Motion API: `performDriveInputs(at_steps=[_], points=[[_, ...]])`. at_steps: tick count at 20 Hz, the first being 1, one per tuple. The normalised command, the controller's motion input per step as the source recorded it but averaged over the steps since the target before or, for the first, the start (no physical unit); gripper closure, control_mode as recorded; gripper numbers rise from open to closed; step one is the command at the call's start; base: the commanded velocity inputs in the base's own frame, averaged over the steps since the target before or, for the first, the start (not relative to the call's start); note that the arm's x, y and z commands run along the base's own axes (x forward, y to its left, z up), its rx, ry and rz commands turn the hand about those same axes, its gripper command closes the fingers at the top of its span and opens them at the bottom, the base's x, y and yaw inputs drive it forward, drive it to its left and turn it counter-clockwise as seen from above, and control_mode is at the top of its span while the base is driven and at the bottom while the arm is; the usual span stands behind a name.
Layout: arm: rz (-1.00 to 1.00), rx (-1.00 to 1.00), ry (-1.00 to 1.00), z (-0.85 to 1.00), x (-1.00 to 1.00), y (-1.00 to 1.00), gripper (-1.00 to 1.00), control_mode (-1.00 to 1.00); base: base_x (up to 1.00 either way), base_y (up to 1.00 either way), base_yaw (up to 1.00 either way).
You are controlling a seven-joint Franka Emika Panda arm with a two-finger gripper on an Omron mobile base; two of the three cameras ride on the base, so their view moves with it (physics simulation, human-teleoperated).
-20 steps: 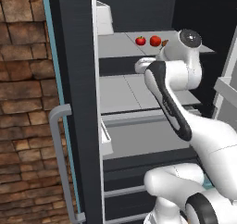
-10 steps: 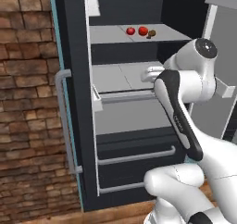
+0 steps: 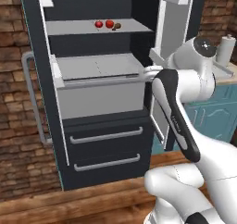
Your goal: Place one tomato and one chicken drumstick in each tupperware on the nearby counter, to pack two identical lunches.
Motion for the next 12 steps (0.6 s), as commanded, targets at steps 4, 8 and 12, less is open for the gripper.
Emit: performDriveInputs(at_steps=[4, 8, 12], points=[[0.0, 0.0, 0.0, 0.0, 0.0, 0.0, 1.0, 1.0, -0.07, -0.98, -0.15], [0.0, 0.0, 0.0, 0.0, 0.0, 0.0, 1.0, 1.0, 0.0, -1.0, -0.1], [0.0, 0.0, 0.0, 0.0, 0.0, 0.0, 1.0, 1.0, 0.0, -1.0, -0.07]])
